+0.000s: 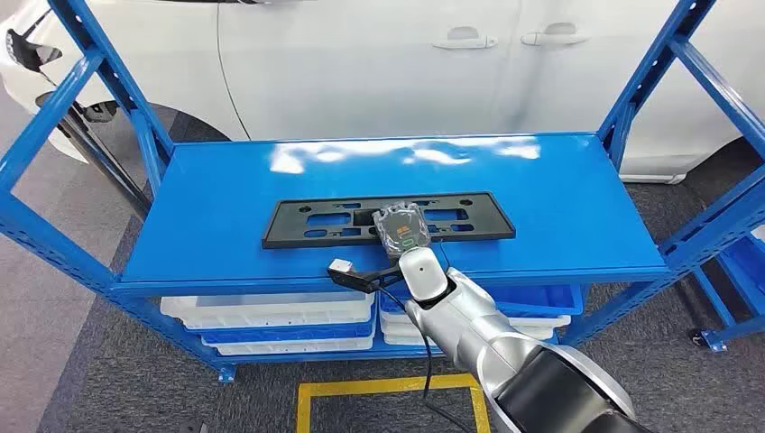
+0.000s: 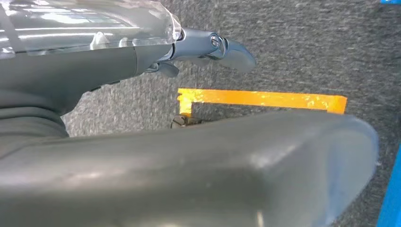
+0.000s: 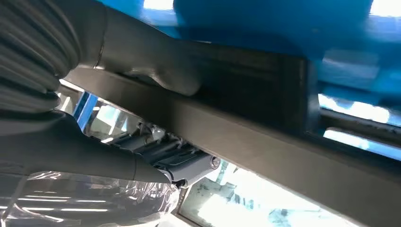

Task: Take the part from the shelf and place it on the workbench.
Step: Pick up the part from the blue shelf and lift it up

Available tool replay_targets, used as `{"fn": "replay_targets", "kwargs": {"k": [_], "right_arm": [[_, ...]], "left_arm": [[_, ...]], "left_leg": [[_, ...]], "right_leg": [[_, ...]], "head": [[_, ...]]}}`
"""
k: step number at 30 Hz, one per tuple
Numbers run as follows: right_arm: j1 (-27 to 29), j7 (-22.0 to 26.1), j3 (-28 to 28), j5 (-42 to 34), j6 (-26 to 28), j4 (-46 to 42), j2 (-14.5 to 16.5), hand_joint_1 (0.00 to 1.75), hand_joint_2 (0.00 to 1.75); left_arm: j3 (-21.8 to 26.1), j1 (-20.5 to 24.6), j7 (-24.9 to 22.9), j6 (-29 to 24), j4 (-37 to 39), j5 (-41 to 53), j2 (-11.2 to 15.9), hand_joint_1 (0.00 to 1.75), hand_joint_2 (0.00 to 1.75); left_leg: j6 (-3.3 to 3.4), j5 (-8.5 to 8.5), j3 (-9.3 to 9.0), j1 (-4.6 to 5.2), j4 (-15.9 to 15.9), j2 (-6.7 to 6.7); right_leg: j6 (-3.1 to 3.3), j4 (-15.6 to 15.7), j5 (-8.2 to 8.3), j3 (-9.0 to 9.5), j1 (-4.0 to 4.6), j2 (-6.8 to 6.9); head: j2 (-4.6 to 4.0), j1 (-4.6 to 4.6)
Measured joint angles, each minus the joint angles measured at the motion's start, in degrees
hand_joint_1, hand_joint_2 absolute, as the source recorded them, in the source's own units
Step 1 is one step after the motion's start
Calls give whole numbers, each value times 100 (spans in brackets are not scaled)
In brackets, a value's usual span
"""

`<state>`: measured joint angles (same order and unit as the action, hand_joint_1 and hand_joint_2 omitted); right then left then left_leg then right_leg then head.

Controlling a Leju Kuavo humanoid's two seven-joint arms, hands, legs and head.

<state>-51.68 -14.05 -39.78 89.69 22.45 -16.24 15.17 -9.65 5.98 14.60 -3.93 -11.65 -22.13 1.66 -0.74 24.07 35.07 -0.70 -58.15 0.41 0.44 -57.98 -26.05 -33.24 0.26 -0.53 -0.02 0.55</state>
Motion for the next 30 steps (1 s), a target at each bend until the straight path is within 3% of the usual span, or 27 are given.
{"fn": "replay_targets", "kwargs": {"k": [4,6,8,9,10,11,13,15,18,20,22,24,25,26,27,29,30], "right_arm": [[-13,-1,-11,0,1,-2,-3,175,175],[-21,-2,-16,1,0,-4,-5,175,175],[-21,-6,-17,0,2,-4,-5,175,175],[-17,-7,-17,0,4,-3,-7,175,175],[-13,-7,-17,0,8,-3,-9,175,175],[-14,-4,-17,0,14,-3,-11,175,175],[-22,1,-17,-3,37,-9,-14,175,175],[-34,14,-15,-12,78,-15,-15,175,175],[-46,50,0,-25,150,-17,-22,175,175],[-58,68,18,-33,206,-35,-24,175,175],[-83,104,44,-52,326,-59,-18,175,175],[-111,149,82,-73,444,-71,-14,175,175],[-120,168,102,-81,474,-74,-13,175,175],[-125,190,124,-94,498,-78,-11,175,175],[-129,220,149,-115,532,-88,-8,175,175],[-152,348,223,-220,693,-136,7,175,175],[-176,496,284,-362,826,-181,17,175,175]], "left_arm": [[3,-6,54,-3,0,13,-5,0,0],[4,7,112,3,0,41,-8,0,0],[5,14,195,11,0,75,-7,0,0],[5,12,239,16,0,94,-7,0,0],[5,8,283,23,0,110,-7,0,0],[5,6,338,35,0,128,-7,0,0],[5,7,460,77,0,170,-7,0,0],[5,11,561,114,0,214,-7,0,0],[5,8,584,111,0,253,-6,0,0],[5,8,556,99,0,274,-2,0,0],[4,11,508,80,0,298,1,0,0],[4,7,460,34,0,316,1,0,0],[5,3,442,11,0,321,2,0,0],[5,-1,431,-4,0,326,2,0,0],[7,-2,425,-12,0,329,2,0,0],[24,1,448,-13,0,324,3,0,0],[49,4,501,1,0,302,4,0,0]], "left_leg": [[101,-1,-5,-17,8,0],[166,-10,-27,-34,40,-3],[201,-4,-29,-26,40,-4],[204,0,-30,-24,39,-4],[205,5,-35,-22,37,-3],[203,11,-42,-22,34,-1],[183,32,-68,-22,23,7],[144,48,-76,-11,18,11],[63,46,-77,-1,37,9],[9,115,-55,-4,-32,3],[-31,397,147,-11,-506,-4],[-66,746,522,-14,-1306,-6],[-77,817,670,-15,-1587,-6],[-81,762,713,-16,-1639,-6],[-77,598,640,-16,-1455,-7],[-51,173,266,-13,-651,-11],[-28,53,106,-6,-302,-10]], "right_leg": [[-84,-80,-65,-20,-5,8],[-144,-544,-326,-210,-11,19],[-178,-1295,-678,-579,-28,22],[-187,-1587,-770,-740,-37,22],[-190,-1709,-761,-825,-43,22],[-186,-1622,-646,-812,-46,22],[-147,-836,-210,-477,-44,22],[-95,-142,64,-163,-20,21],[-34,13,99,-118,8,9],[33,60,123,-92,-23,13],[89,103,142,-61,-49,24],[111,103,135,-54,-41,25],[114,100,128,-50,-36,25],[113,95,120,-42,-34,25],[109,88,107,-28,-33,23],[82,60,65,-1,-28,16],[61,38,47,-6,-17,9]], "head": [[0,2],[0,1],[0,0],[0,0],[0,0],[0,0],[0,0],[0,0],[0,1],[0,1],[0,2],[0,2],[0,2],[0,2],[0,2],[0,2],[0,2]]}}
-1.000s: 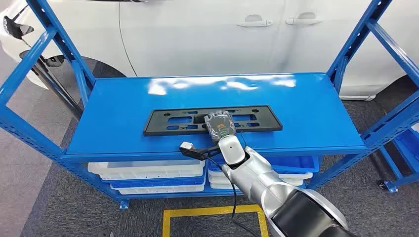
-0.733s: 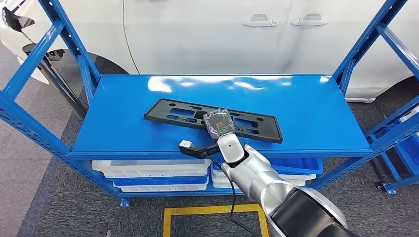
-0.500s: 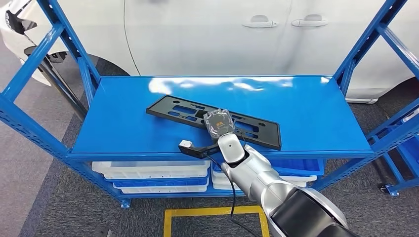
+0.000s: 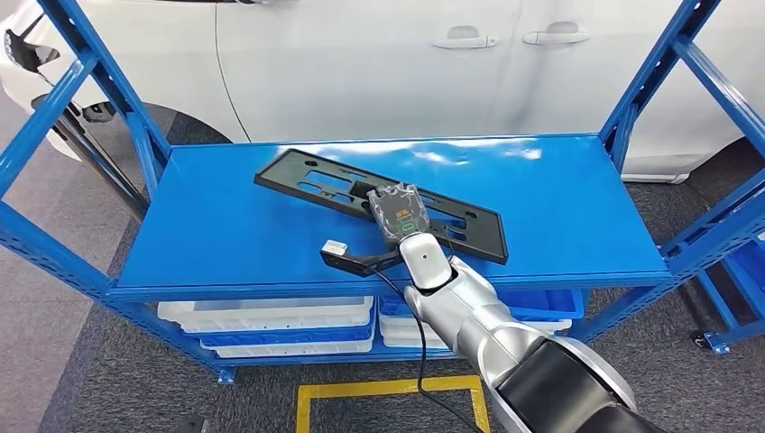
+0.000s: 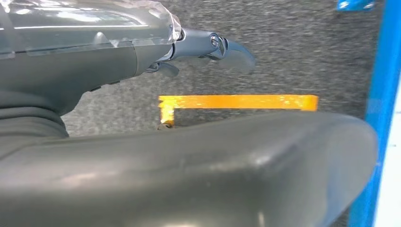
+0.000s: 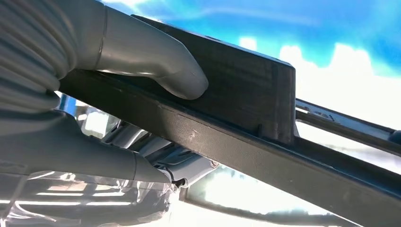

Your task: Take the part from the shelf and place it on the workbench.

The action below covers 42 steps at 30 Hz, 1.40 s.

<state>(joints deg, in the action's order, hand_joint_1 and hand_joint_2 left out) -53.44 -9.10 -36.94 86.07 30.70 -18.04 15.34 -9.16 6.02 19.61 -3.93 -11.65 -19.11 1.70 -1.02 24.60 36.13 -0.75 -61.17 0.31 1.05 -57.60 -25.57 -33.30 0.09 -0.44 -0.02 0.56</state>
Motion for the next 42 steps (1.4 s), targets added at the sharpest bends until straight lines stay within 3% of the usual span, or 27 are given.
{"fn": "replay_targets", "kwargs": {"k": [2,4,6,8,10,11,12,15,17,21,22,24,26,27,28,30,32,36,38,40,41,42], "right_arm": [[-16,736,239,-754,224,-186,29,175,175],[107,2130,638,-2242,127,-592,64,175,175],[432,3727,1091,-4446,-585,-1477,73,175,175],[880,4617,1438,-6653,-1597,-2704,34,175,175],[1358,4621,1638,-8156,-2466,-3910,-59,175,175],[1597,4549,1706,-8687,-2834,-4445,-121,175,175],[1837,4530,1766,-9159,-3204,-4968,-212,175,175],[2441,4657,1868,-10077,-4080,-6232,-448,175,175],[2707,4722,1890,-10280,-4388,-6840,-533,175,175],[3166,4879,1844,-10260,-5270,-7609,-675,175,175],[3277,4898,1779,-10121,-5463,-7762,-687,175,175],[3492,4913,1557,-9692,-5601,-7981,-703,175,175],[3705,4905,1284,-9277,-5517,-8094,-718,175,175],[3794,4900,1165,-9155,-5470,-8132,-724,175,175],[3859,4894,1062,-9081,-5441,-8171,-728,175,175],[3926,4899,923,-9040,-5422,-8249,-735,175,175],[3943,4904,846,-9055,-5424,-8309,-742,175,175],[3999,4905,577,-9069,-5332,-8315,-790,175,175],[4078,4904,336,-8929,-5094,-8309,-822,175,175],[4166,4903,70,-8752,-4771,-8309,-882,175,175],[4199,4903,-70,-8698,-4612,-8309,-925,175,175],[4219,4903,-195,-8668,-4487,-8309,-969,175,175]], "left_arm": [[96,-3,252,140,0,-138,-1,0,0],[246,-13,583,373,0,-345,-2,0,0],[430,-11,899,494,-1,-491,-5,0,0],[599,-17,1169,516,-2,-542,-7,0,0],[730,-52,1266,531,-1,-552,-3,0,0],[783,-78,1268,551,-1,-557,-1,0,0],[835,-109,1264,579,0,-562,1,0,0],[945,-192,1266,639,0,-563,-6,0,0],[998,-213,1272,646,0,-559,-11,0,0],[1054,-218,1307,628,0,-487,-8,0,0],[1058,-221,1319,609,0,-462,-7,0,0],[1075,-226,1336,567,0,-428,-4,0,0],[1091,-229,1342,525,0,-412,0,0,0],[1094,-229,1345,515,0,-409,1,0,0],[1095,-228,1347,512,0,-407,3,0,0],[1098,-217,1351,511,0,-405,9,0,0],[1098,-205,1353,509,0,-388,11,0,0],[1099,-203,1357,501,0,-285,12,0,0],[1100,-199,1319,440,0,-228,18,0,0],[1100,-214,1203,326,0,-180,37,0,0],[1100,-232,1130,264,0,-156,50,0,0],[1100,-252,1060,206,0,-137,64,0,0]], "left_leg": [[51,-32,-119,16,284,5],[106,-37,-113,9,307,8],[172,-51,-125,-10,339,12],[223,-50,-137,-12,356,20],[248,-34,-150,-4,354,35],[254,-23,-161,0,353,47],[254,-11,-175,3,351,62],[221,33,-211,23,340,81],[181,57,-213,36,334,59],[82,184,-207,42,222,27],[59,323,-129,41,9,20],[15,708,196,21,-739,13],[-17,888,460,9,-1295,12],[-20,810,441,7,-1252,11],[-16,634,300,6,-969,10],[16,280,-132,14,-134,7],[74,162,-360,30,315,10],[206,128,-384,27,382,8],[256,91,-381,14,396,-7],[274,71,-351,17,383,-16],[275,69,-332,19,371,-17],[275,68,-314,19,357,-17]], "right_leg": [[-48,-25,-12,-30,21,-12],[-100,-29,-24,-49,25,-13],[-154,-216,-181,-123,21,-4],[-189,-878,-546,-419,10,4],[-208,-1615,-805,-786,0,5],[-212,-1731,-778,-860,-4,6],[-208,-1600,-640,-820,-8,7],[-124,-404,-43,-306,17,23],[-81,-31,66,-148,49,30],[1,53,76,-80,18,30],[25,79,82,-54,-3,37],[58,84,71,-31,-4,42],[68,75,61,-25,3,40],[66,66,57,-23,5,38],[58,56,50,-18,6,35],[26,27,28,-9,19,31],[-20,5,13,-9,40,28],[-133,-91,-69,-39,28,26],[-190,-581,-412,-239,2,29],[-229,-1353,-818,-564,-26,32],[-238,-1600,-900,-661,-35,32],[-239,-1643,-869,-659,-40,33]], "head": [[0,0],[0,1],[0,0],[0,-1],[0,-1],[0,-2],[0,-2],[0,-1],[0,-2],[0,0],[0,0],[0,1],[0,1],[0,1],[0,1],[0,1],[0,-1],[0,-1],[0,-2],[0,-2],[0,-2],[0,-2]]}}
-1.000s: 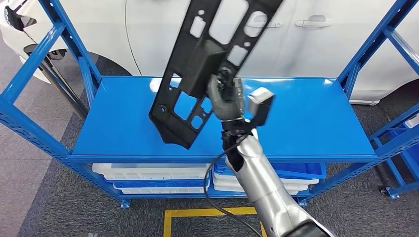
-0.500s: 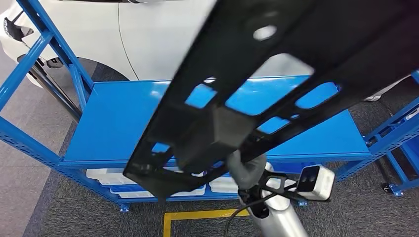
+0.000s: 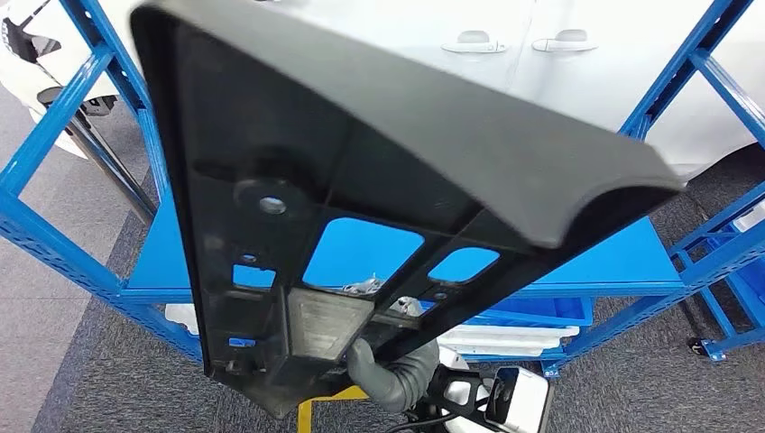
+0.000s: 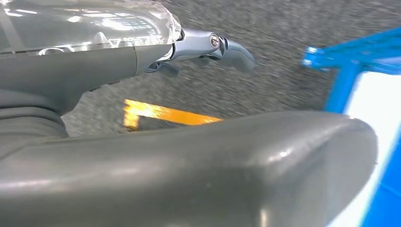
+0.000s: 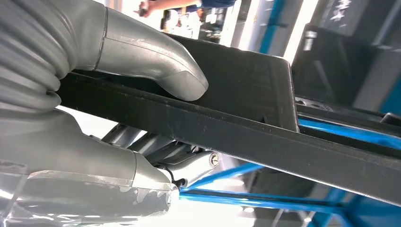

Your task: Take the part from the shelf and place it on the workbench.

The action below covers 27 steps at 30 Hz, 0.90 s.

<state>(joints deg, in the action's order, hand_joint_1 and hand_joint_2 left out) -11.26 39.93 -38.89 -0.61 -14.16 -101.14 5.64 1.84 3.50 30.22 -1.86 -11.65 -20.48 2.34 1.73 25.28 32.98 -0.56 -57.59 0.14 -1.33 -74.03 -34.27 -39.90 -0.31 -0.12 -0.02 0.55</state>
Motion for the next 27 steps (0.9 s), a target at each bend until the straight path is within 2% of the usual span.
{"fn": "replay_targets", "kwargs": {"k": [1,3,4,5,7,8,9,10,11,13,14,15,16,18,19,20,23,24,25,26,27], "right_arm": [[11,0,-101,3,84,-2,-40,175,175],[15,0,-209,-28,122,-21,-99,175,175],[14,1,-236,-44,104,-35,-122,175,175],[13,1,-254,-53,83,-49,-144,175,175],[14,2,-276,-57,49,-63,-183,175,175],[15,2,-281,-57,43,-66,-198,175,175],[17,2,-284,-57,38,-68,-210,175,175],[18,2,-284,-57,36,-74,-217,175,175],[22,2,-284,-58,42,-82,-224,175,175],[40,2,-283,-63,60,-96,-241,175,175],[58,2,-282,-71,64,-101,-253,175,175],[79,2,-278,-88,49,-105,-265,175,175],[100,2,-268,-113,16,-109,-274,175,175],[127,2,-235,-168,-75,-115,-282,175,175],[131,1,-214,-191,-115,-115,-282,175,175],[132,0,-196,-212,-152,-115,-282,175,175],[155,-1,-113,-260,-273,-102,-281,175,175],[174,0,-73,-268,-314,-96,-281,175,175],[199,1,-27,-273,-349,-91,-282,175,175],[221,1,18,-277,-380,-87,-282,175,175],[245,0,64,-271,-408,-83,-283,175,175]], "left_arm": [[0,-20,-60,-51,0,14,13,0,0],[5,-42,-162,-141,0,18,31,0,0],[13,-47,-205,-175,0,12,35,0,0],[24,-54,-242,-200,0,5,41,0,0],[51,-70,-304,-232,0,-2,53,0,0],[64,-79,-329,-243,0,1,60,0,0],[74,-88,-351,-252,0,7,63,0,0],[82,-95,-368,-266,1,13,66,0,0],[89,-102,-390,-283,1,19,70,0,0],[96,-113,-431,-316,2,31,74,0,0],[98,-118,-456,-328,2,36,75,0,0],[102,-123,-484,-341,2,39,75,0,0],[109,-125,-515,-359,2,36,74,0,0],[129,-116,-577,-409,2,20,74,0,0],[138,-108,-601,-433,2,10,73,0,0],[145,-103,-622,-453,2,2,72,0,0],[172,-123,-676,-508,3,-2,67,0,0],[181,-128,-694,-522,3,8,66,0,0],[187,-128,-709,-529,4,21,64,0,0],[190,-127,-723,-535,4,42,63,0,0],[190,-125,-736,-539,4,68,62,0,0]], "left_leg": [[-1,0,13,0,-14,2],[-13,-2,24,4,-35,13],[-33,-8,33,10,-44,20],[-60,-19,45,13,-49,23],[-132,-58,66,12,-42,23],[-164,-59,78,7,-48,22],[-193,0,102,5,-94,20],[-215,140,159,1,-235,19],[-235,355,251,-6,-484,17],[-273,835,490,-19,-1208,16],[-288,979,558,-24,-1494,16],[-299,1022,535,-29,-1601,15],[-305,961,392,-38,-1472,15],[-309,718,-154,-63,-680,17],[-294,618,-370,-59,-316,28],[-270,560,-498,-55,-83,40],[-151,450,-467,-17,-17,54],[-110,396,-431,-13,-13,40],[-68,334,-378,-14,-7,26],[-34,268,-309,-19,-1,12],[-12,207,-234,-17,-5,3]], "right_leg": [[11,198,137,119,-2,0],[65,1015,491,564,10,0],[94,1355,615,734,27,-1],[118,1553,677,824,45,-3],[154,1614,726,812,69,-10],[180,1636,761,800,53,-5],[213,1668,805,787,39,3],[247,1700,853,765,24,14],[274,1722,900,732,13,25],[297,1713,975,629,27,32],[293,1700,1012,569,31,34],[284,1684,1050,506,33,35],[272,1665,1088,444,32,35],[228,1607,1157,326,27,31],[196,1576,1187,284,32,27],[162,1552,1216,255,39,24],[63,1564,1324,225,37,13],[29,1547,1294,200,22,10],[-4,1453,1156,149,7,8],[-31,1243,908,69,-3,7],[-52,917,581,-30,-9,9]], "head": [[0,0],[0,0],[0,0],[0,1],[0,1],[0,1],[0,1],[0,1],[0,1],[0,2],[0,1],[0,1],[0,1],[0,2],[0,2],[1,2],[1,0],[0,0],[0,0],[0,0],[0,0]]}}
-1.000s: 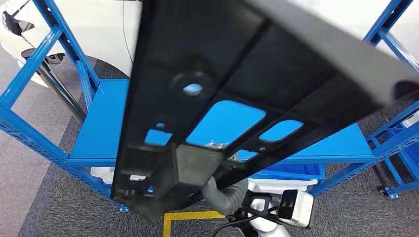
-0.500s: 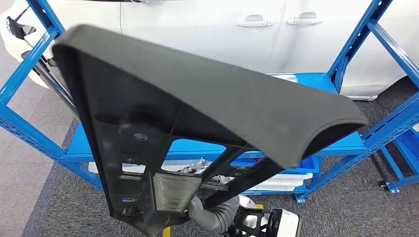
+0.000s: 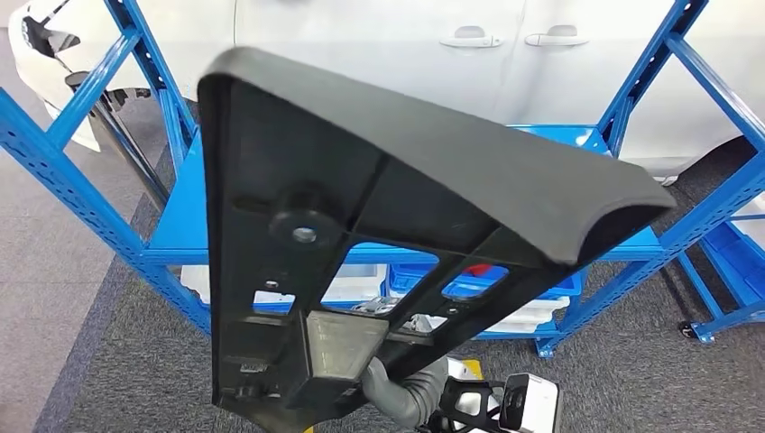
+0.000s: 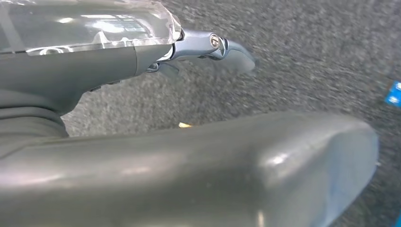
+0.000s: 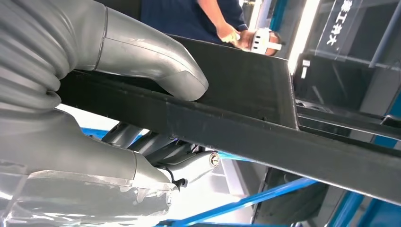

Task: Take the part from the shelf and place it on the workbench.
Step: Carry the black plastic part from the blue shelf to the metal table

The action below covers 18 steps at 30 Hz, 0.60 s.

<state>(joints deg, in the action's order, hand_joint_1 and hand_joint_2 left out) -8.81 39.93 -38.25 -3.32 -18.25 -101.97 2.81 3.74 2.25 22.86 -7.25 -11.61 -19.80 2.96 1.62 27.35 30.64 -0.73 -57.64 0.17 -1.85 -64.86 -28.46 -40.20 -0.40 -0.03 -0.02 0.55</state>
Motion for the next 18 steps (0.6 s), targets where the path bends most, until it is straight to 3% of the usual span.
{"fn": "replay_targets", "kwargs": {"k": [1,2,3,4,6,8,10,12,14,16,17,18], "right_arm": [[25,0,47,11,-22,7,-1,175,175],[55,0,90,27,-37,17,-2,175,175],[90,0,129,47,-44,31,-4,175,175],[124,0,159,66,-43,43,-7,175,175],[171,0,207,106,-38,63,-11,175,175],[187,1,233,131,-38,70,-13,175,175],[196,2,251,136,-38,71,-13,175,175],[205,2,267,139,-37,72,-12,175,175],[210,2,273,151,-25,79,-10,175,175],[226,2,274,178,-2,95,-8,175,175],[236,1,274,199,13,106,-9,175,175],[246,0,275,224,37,119,-10,175,175]], "left_arm": [[0,-2,-12,-1,0,28,-2,0,0],[0,-6,-25,3,0,56,-7,0,0],[0,-9,-38,10,0,80,-14,0,0],[-1,-12,-49,19,0,102,-25,0,0],[-2,-15,-66,31,0,131,-55,0,0],[-4,-15,-77,32,0,142,-91,0,0],[-5,-13,-83,32,0,144,-110,0,0],[-5,-20,-87,34,5,144,-115,0,0],[-7,-27,-90,43,13,155,-124,0,0],[-11,-26,-92,58,15,178,-130,0,0],[-14,-25,-91,68,15,191,-133,0,0],[-18,-24,-90,83,15,204,-140,0,0]], "left_leg": [[14,-61,83,5,-5,-5],[16,-121,170,12,-13,-8],[14,-177,256,18,-25,-10],[9,-225,337,22,-40,-11],[-11,-303,464,25,-72,-9],[-57,-378,527,31,-85,-5],[-121,-467,542,22,-61,-5],[-190,-523,561,19,-33,-1],[-239,-231,667,19,-248,6],[-274,341,838,0,-861,6],[-293,538,906,-5,-1219,5],[-306,605,932,-8,-1512,5]], "right_leg": [[-13,-392,-301,-97,-1,0],[-18,-753,-493,-158,1,0],[-15,-976,-546,-143,4,0],[-6,-1007,-475,-32,7,0],[41,-443,-193,499,21,-2],[111,406,-142,1091,57,-3],[169,796,-193,1303,99,-4],[238,857,-85,1253,91,11],[331,919,67,1150,61,33],[383,929,198,1004,67,42],[386,919,256,924,77,46],[385,904,316,835,86,49]], "head": [[0,0],[0,0],[0,0],[0,0],[0,0],[0,0],[0,0],[0,0],[0,0],[0,0],[0,0],[0,0]]}}
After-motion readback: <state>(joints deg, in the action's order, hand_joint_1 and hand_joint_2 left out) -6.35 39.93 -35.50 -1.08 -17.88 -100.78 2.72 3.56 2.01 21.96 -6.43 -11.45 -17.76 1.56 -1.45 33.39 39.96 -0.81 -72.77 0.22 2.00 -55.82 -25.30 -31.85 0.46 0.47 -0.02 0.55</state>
